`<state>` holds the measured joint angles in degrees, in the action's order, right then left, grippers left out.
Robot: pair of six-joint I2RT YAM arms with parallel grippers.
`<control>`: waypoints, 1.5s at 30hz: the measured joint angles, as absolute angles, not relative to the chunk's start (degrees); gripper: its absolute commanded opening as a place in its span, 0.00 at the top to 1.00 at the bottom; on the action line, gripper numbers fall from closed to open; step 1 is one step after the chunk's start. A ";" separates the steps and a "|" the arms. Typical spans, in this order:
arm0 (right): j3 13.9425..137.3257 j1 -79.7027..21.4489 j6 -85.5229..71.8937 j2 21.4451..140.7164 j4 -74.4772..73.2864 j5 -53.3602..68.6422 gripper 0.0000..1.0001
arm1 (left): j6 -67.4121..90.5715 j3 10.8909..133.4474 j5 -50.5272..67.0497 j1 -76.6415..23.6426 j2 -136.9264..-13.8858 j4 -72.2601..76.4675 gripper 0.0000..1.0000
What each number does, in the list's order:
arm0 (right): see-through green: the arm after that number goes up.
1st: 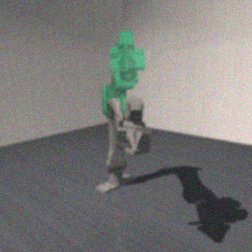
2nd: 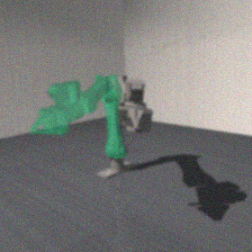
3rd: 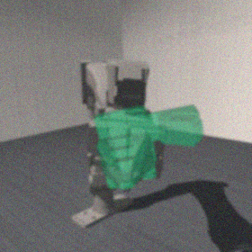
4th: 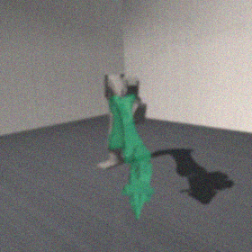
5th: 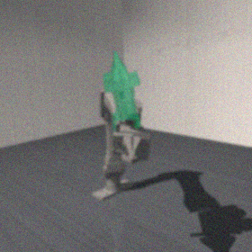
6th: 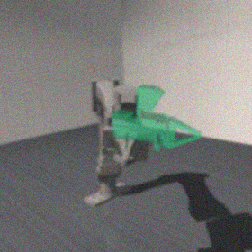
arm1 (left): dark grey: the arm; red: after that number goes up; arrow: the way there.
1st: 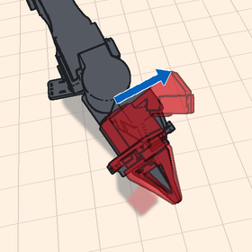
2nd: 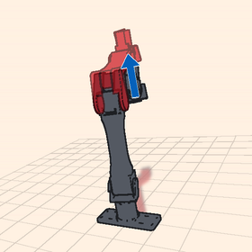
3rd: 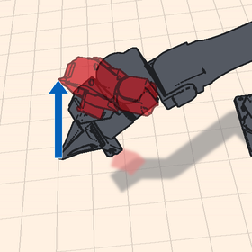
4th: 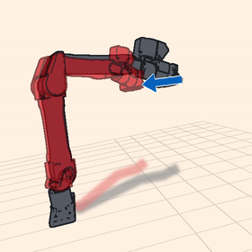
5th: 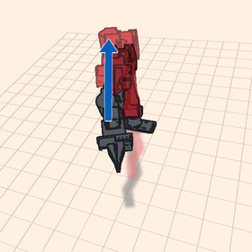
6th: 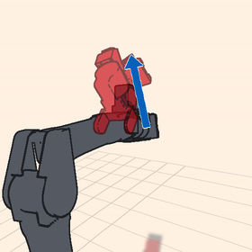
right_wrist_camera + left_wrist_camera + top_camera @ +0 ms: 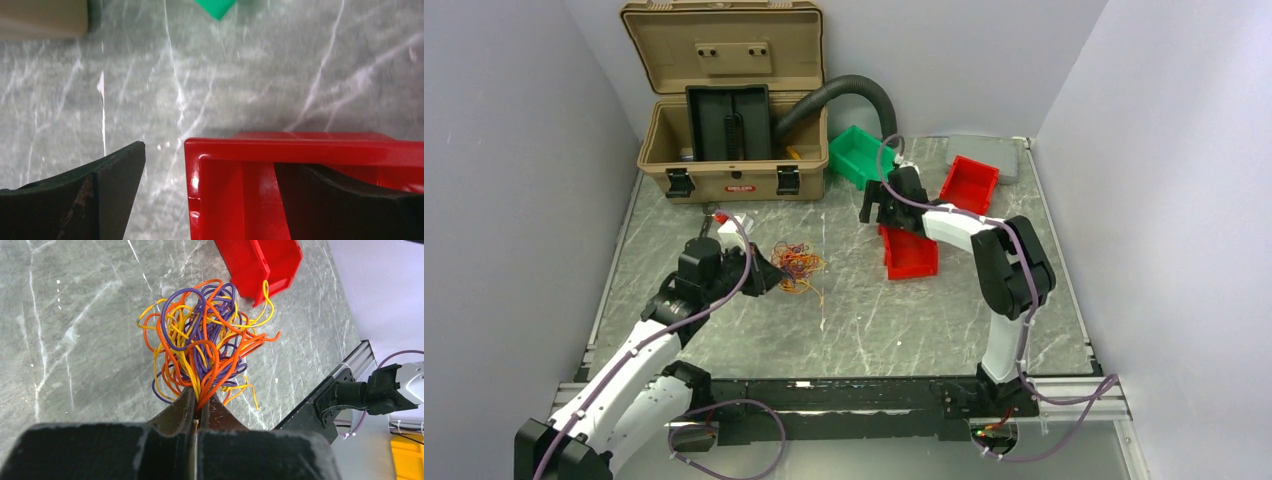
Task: Untangle the cables
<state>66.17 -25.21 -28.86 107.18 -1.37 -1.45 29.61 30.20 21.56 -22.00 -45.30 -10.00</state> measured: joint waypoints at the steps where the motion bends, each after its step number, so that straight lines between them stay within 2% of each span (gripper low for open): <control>1: 67.79 -25.08 -28.73 108.36 -1.48 -1.48 0.00 | 29.58 30.20 21.56 -22.00 -45.06 -10.13 1.00; 8: 78.94 -23.73 -27.64 114.32 -2.72 -1.65 0.00 | 29.32 30.20 21.58 -22.00 -44.62 -10.17 1.00; 14: 78.37 -23.22 -25.45 110.32 -4.21 -0.82 0.00 | 29.19 30.04 22.92 -22.00 -45.84 -9.30 1.00; 18: 71.85 -23.24 -23.27 100.40 -4.10 3.68 0.01 | 29.63 28.51 25.54 -22.02 -48.12 -5.61 1.00; 24: 58.48 -23.75 -21.93 86.65 2.74 19.11 0.09 | 31.09 26.46 30.09 -22.63 -53.23 2.04 1.00; 30: 44.73 -27.42 -23.18 83.07 11.68 34.41 0.08 | 32.69 26.41 34.68 -23.51 -56.97 10.31 0.99; 36: 40.32 -33.67 -23.62 80.58 17.30 40.64 0.09 | 34.39 26.65 37.41 -24.95 -60.71 15.53 0.99; 37: 40.23 -34.09 -23.77 80.23 18.74 41.17 0.11 | 34.74 26.76 37.69 -25.19 -61.19 16.03 0.99; 40: 40.10 -34.33 -24.67 79.79 23.03 42.57 0.30 | 35.44 27.05 37.98 -25.80 -61.89 16.95 0.99; 44: 40.07 -34.30 -25.74 79.81 25.54 43.66 0.67 | 35.75 27.68 38.11 -26.09 -61.91 17.58 0.98; 45: 40.07 -34.28 -25.54 79.81 25.71 43.86 0.83 | 35.75 27.79 38.11 -26.11 -61.91 17.65 0.97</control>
